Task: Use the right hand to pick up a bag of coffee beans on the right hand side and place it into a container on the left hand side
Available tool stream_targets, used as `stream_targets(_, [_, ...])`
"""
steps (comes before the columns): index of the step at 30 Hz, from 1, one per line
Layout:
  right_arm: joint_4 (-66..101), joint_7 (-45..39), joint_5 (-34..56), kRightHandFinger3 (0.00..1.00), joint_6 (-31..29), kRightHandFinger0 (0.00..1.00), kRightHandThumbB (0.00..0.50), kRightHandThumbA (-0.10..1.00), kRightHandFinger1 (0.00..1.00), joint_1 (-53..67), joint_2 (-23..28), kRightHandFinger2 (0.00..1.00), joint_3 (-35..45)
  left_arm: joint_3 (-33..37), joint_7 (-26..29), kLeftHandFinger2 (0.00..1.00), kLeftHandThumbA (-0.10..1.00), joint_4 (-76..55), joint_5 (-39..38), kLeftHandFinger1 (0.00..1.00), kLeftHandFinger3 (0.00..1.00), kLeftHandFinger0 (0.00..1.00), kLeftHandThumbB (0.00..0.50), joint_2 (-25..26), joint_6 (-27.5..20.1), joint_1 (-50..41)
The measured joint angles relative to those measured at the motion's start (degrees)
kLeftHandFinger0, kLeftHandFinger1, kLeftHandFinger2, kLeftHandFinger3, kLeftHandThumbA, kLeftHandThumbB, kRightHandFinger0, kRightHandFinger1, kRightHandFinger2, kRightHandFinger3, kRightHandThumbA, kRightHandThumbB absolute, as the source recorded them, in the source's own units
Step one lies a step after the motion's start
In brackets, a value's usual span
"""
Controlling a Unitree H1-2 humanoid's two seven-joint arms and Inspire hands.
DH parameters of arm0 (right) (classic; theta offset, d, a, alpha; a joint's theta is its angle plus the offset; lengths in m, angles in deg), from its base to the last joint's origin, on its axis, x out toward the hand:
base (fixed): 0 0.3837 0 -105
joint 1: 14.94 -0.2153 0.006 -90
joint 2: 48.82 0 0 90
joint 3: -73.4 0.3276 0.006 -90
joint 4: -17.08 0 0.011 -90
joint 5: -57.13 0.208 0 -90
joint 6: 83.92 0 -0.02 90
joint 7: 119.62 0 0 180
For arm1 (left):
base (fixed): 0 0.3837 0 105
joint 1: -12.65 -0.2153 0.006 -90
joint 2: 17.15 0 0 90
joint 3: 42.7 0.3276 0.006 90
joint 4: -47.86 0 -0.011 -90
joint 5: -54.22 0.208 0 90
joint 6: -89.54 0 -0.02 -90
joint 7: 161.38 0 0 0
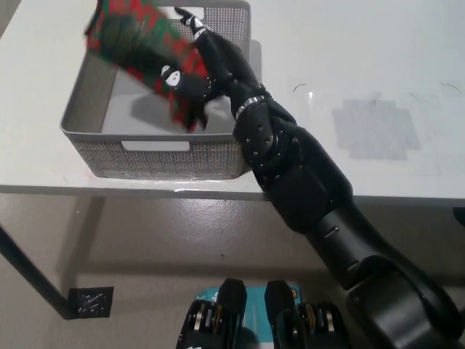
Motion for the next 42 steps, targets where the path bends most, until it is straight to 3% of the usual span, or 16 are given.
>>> stream_targets(1, [0.8,-0.82,0.0,1.0,0.46,1.0,0.427,1.0,1.0,0.04,0.37,1.0,-0.49,0.06,-0.21,1.0,1.0,-0.16,0.0,1.0,1.0,1.0,0.25,0.16,0.1,0.05])
stream_targets(5, [4.45,-4.5,0.0,1.0,2.52,1.0,0.394,1.0,1.0,0.05,2.19,1.0,-1.84,0.39,-0.78,1.0,1.0,-0.81,0.2,1.0,1.0,1.0,0.228,0.78,0.39,0.43])
stream_targets(8, [5.96,-6.62,-0.02,1.0,3.42,1.0,0.381,1.0,1.0,0.29,3.75,1.0,-2.54,0.82,-1.06,1.0,1.0,-0.79,0.44,1.0,1.0,0.99,0.301,1.11,0.46,0.49])
stream_targets(9, [6.67,-7.63,0.0,1.0,3.79,1.0,0.373,1.0,1.0,0.6,4.53,1.0,-2.68,1.1,-1.24,1.0,1.0,-0.79,0.57,1.0,1.0,0.96,0.304,1.15,0.5,0.49])
stream_targets(15, [14.44,-11.54,1.22,1.0,4.19,1.0,0.35,1.0,1.0,2.19,8.65,1.0,-1.66,2.1,-1.62,1.0,1.0,-0.73,1.28,1.0,1.0,0.98,0.228,1.33,0.61,0.51])
stream_targets(22, [30.25,-14.01,4.37,1.0,4.5,1.0,0.341,1.0,1.0,3.08,15.72,1.0,4.54,1.93,-1.66,1.0,1.0,-0.75,1.38,1.0,1.0,1.0,0.194,1.56,0.91,1.41])
stream_targets(25, [36.74,-14.86,6.14,1.0,5.08,1.0,0.349,1.0,1.0,4.66,18.71,1.0,7.9,1.51,-1.66,1.0,1.0,-0.75,1.24,1.0,1.0,1.0,0.22,1.7,0.92,1.68])
stream_targets(31, [48.74,-16.12,10.63,1.0,6.23,1.0,0.321,1.0,1.0,9.68,24.81,1.0,15.84,0.1,-1.61,1.0,1.0,-0.69,0.84,1.0,1.0,1.0,0.381,1.9,0.85,3.0])
stream_targets(33, [53.65,-16.37,12.78,1.0,6.58,1.0,0.294,1.0,1.0,12.06,27.23,1.0,19.56,-0.54,-1.56,1.0,1.0,-0.58,0.33,1.0,1.0,1.0,0.398,1.83,0.71,3.57])
stream_targets(38, [64.9,-16.4,17.96,1.0,6.86,1.0,0.302,1.0,1.0,19.36,30.19,1.0,27.09,-3.31,-1.26,1.0,1.0,-0.13,-1.47,1.0,1.0,1.0,0.426,0.9,-0.76,4.52])
stream_targets(41, [71.48,-16.32,21.38,1.0,6.59,1.0,0.327,1.0,1.0,26.78,30.06,1.0,30.42,-5.26,-0.67,1.0,1.0,0.58,-3.13,1.0,1.0,1.0,0.474,0.19,-2.99,5.06])
stream_targets(42, [73.01,-16.27,22.52,1.0,6.53,1.0,0.313,0.99,1.0,29.44,29.63,1.0,31.25,-5.88,-0.51,1.0,1.0,0.87,-3.66,1.0,1.0,1.0,0.49,-0.01,-3.67,5.26])
